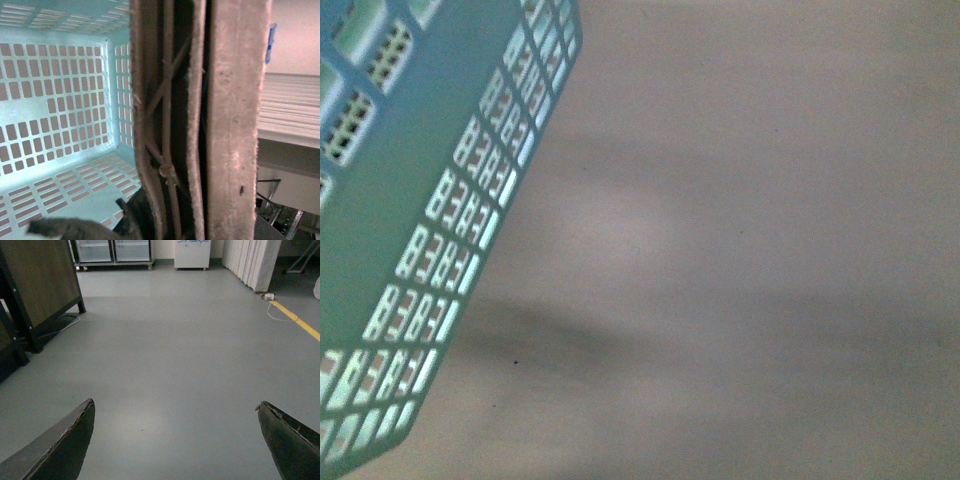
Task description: Pick lemon and mango into basket
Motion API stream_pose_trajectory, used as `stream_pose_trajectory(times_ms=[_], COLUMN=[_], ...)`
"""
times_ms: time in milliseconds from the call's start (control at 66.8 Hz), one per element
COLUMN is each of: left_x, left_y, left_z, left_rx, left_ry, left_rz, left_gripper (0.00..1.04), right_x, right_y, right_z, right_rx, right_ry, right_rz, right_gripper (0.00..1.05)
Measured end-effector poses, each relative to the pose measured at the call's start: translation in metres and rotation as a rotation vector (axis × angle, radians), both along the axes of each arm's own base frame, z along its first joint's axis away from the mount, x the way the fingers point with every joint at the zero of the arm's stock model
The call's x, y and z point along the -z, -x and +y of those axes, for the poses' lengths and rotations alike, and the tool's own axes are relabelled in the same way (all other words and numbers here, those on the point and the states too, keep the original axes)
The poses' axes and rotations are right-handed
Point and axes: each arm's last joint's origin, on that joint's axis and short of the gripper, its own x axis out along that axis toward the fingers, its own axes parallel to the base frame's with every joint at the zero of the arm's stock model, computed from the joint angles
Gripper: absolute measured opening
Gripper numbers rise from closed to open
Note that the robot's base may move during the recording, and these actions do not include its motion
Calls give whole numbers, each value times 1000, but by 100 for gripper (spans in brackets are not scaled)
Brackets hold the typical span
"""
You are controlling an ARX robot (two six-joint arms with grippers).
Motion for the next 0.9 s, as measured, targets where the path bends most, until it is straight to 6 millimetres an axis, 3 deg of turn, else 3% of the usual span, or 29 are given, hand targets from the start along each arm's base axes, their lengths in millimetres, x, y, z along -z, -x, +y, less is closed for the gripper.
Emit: stream_pose_trajectory(times_ms=[195, 898], left_x=[-27, -25], left_y=[14, 13], left_z=[1, 1], left_rx=[10, 7], left_ry=[4, 4], left_rz=[-68, -56], left_gripper=[15, 15], right_x=[0, 0], right_y=[0, 0], right_z=[0, 0], right_rx=[0, 0], right_ry=[0, 0], right_rz=[0, 0], right_gripper=[96, 96])
